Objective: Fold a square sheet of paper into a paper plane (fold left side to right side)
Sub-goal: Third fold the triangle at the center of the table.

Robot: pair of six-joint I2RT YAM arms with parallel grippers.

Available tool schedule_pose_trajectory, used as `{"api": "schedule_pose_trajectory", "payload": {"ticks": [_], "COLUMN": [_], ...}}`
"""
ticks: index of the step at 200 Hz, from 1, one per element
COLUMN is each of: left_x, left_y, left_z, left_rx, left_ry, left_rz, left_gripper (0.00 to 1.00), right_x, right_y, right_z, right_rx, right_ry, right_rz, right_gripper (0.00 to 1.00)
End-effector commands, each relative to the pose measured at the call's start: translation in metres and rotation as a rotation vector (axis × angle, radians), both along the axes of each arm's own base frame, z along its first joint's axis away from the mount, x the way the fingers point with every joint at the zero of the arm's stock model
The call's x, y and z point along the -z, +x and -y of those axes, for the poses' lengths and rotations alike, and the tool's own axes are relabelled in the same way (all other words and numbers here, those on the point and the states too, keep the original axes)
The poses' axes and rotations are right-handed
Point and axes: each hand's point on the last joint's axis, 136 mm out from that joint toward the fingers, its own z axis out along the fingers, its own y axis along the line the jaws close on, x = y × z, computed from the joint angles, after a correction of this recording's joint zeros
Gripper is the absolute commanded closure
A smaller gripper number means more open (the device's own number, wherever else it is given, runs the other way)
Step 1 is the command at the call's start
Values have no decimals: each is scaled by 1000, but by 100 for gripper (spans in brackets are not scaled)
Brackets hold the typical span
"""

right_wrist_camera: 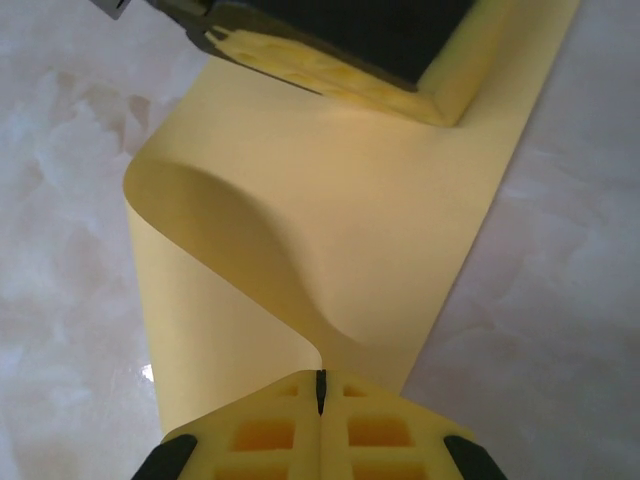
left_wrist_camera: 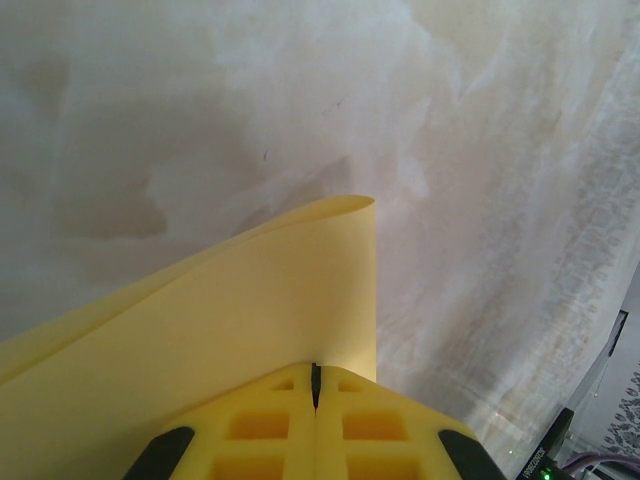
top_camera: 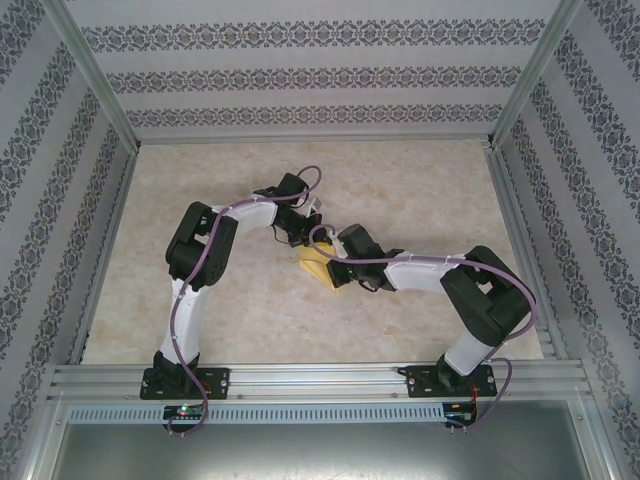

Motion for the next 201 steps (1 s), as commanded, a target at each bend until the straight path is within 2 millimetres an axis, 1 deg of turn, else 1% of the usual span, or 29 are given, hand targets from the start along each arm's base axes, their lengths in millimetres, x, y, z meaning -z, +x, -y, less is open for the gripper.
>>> {"api": "schedule_pose_trajectory", "payload": {"ticks": [1,102,182,201], "left_x": [21,21,19,17], "left_y": [-13,-13,-13,-13], "left_z": [-3,-2,-1,0], "left_rx": [20,20,23,25], "left_ry": [57,53,47,45], "left_rz": [-47,-45,-44,-39], "left_gripper": [97,97,97,95], "right_x": [-2,2,15,18], "right_y": [7,18,13,11], "right_z": [1,2,3,6], "right_rx": [27,36,32,33], "right_ry": [6,-14,-32,-47], "right_rz": [-13,-23,-60,-70], "right_gripper": [100,100,100,100]}}
